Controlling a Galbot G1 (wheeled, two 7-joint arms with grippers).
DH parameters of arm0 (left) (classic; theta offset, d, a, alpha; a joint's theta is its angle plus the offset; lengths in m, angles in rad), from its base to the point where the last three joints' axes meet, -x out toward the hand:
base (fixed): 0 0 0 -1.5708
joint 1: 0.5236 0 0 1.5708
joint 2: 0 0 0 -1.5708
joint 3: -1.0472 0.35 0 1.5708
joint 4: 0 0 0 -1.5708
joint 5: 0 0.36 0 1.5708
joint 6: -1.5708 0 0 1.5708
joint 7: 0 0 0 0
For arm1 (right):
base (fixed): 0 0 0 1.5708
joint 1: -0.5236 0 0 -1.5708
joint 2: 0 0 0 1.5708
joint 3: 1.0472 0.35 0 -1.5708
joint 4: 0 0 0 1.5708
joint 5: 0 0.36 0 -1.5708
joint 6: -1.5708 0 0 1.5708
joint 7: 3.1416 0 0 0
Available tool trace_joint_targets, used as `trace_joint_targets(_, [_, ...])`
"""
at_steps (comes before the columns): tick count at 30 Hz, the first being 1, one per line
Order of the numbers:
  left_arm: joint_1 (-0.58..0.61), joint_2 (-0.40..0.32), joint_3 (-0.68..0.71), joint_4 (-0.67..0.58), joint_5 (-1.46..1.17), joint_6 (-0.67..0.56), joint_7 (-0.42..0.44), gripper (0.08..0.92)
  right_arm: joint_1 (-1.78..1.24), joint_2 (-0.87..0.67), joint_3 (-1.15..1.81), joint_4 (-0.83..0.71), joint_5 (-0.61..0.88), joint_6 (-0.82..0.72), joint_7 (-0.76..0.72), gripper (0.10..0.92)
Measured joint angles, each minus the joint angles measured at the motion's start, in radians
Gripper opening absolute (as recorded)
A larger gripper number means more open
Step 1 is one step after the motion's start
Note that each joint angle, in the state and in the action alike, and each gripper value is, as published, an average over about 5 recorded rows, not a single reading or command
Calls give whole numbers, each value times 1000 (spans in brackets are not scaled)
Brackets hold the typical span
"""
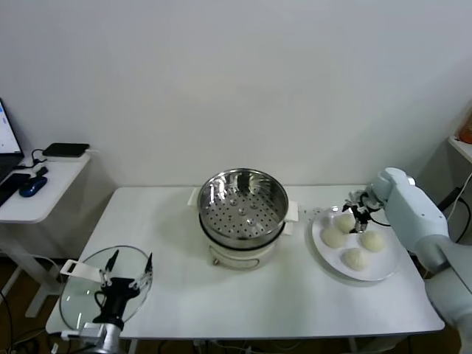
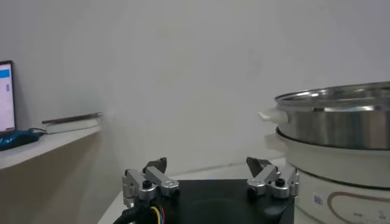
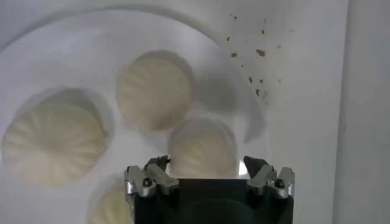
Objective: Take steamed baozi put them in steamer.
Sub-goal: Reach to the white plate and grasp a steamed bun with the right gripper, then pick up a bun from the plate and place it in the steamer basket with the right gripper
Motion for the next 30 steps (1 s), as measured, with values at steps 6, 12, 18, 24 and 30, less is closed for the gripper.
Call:
trace_joint_targets(6, [3, 0, -1, 1, -1, -1, -2, 823, -3, 2, 14, -7, -8, -3, 0, 744])
trace_joint_targets(12, [5, -1, -2, 1, -1, -2, -3, 823, -3, 3, 24, -10, -13, -3, -1, 693])
trace_joint_targets(18, [7, -2, -1, 2, -2, -3, -4, 823, -4, 0, 27, -7, -14, -1, -1, 679])
trace_joint_targets(24, [8, -2, -4, 2, -2, -3, -6, 823, 0, -14, 12, 18, -5, 13, -10, 679])
trace_joint_targets(30, [12, -7, -9, -5, -2, -1, -8, 823, 20, -34, -23, 69, 11, 45, -27, 675])
